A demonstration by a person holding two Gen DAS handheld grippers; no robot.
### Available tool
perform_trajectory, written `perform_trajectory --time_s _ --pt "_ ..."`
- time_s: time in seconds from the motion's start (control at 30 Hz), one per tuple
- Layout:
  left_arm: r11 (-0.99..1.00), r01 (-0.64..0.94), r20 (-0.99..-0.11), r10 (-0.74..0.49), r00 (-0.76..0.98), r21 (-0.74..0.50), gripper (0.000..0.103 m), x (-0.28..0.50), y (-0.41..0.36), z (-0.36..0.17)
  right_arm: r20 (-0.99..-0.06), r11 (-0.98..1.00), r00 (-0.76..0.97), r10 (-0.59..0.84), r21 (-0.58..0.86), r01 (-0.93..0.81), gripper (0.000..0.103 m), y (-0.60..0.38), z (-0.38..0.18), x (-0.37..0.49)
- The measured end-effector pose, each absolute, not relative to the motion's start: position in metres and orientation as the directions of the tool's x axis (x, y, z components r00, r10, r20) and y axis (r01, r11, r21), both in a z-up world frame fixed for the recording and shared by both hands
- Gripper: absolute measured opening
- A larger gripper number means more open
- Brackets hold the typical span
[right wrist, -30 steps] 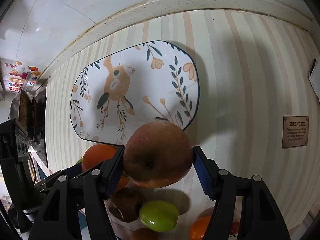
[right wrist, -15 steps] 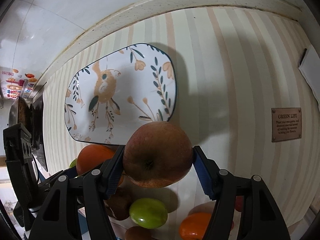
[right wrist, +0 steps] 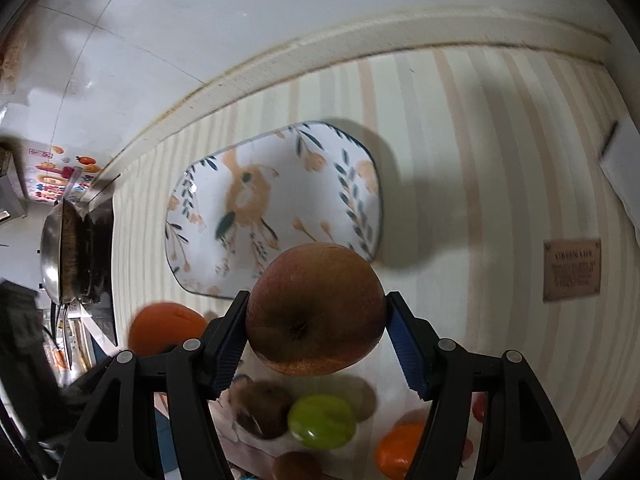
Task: Organize fruits
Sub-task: 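Carry the orange and red apple onto the floral plate and release both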
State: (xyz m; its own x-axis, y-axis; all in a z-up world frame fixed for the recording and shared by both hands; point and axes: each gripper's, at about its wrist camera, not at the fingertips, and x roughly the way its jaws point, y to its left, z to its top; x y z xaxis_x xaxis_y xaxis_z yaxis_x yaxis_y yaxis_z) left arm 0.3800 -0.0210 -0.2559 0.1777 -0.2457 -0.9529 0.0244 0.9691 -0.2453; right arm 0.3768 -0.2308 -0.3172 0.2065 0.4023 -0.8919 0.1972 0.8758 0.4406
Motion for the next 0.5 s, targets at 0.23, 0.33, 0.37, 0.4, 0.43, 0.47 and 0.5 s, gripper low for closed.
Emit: perform_trajectory --time_s 0.23,0.33,0.37,0.4,0.43,0.47,0.5 --pt "0.980 0.045 -0.968 -0.200 0.150 -0.195 0.081 0.450 -0.016 -0.269 -0.920 0.923 0.171 0.352 0.371 0.097 0.069 -0.200 -0.332 0.431" --pt "0.982 0.049 -0.977 -0.188 0.104 -0.184 0.081 0.472 -0.016 -0.288 -0.931 0.936 0.146 0.335 0.347 0.065 0.069 -0.189 -0.343 0.453" --pt "0.983 0.051 -0.979 -0.180 0.093 -0.176 0.081 0.477 -0.016 -0.293 -0.933 0.938 0.140 0.331 0.342 0.057 0.069 -0.187 -0.346 0.458" --pt "0.984 0.058 -0.982 -0.171 0.079 -0.166 0.081 0.482 -0.017 -0.299 -0.937 0.941 0.129 0.326 0.334 0.047 0.069 -0.183 -0.349 0.465" --pt "0.985 0.056 -0.984 -0.165 0.066 -0.162 0.081 0.485 -0.017 -0.304 -0.939 0.943 0.122 0.322 0.329 0.044 0.069 -0.181 -0.352 0.468" --pt "0.986 0.052 -0.985 -0.161 0.057 -0.158 0.081 0.488 -0.017 -0.308 -0.941 0.945 0.116 0.318 0.324 0.040 0.069 -0.179 -0.355 0.471" --pt "0.987 0.053 -0.987 -0.154 0.044 -0.151 0.081 0.490 -0.019 -0.312 -0.943 0.947 0.108 0.314 0.319 0.033 0.069 -0.177 -0.357 0.475"
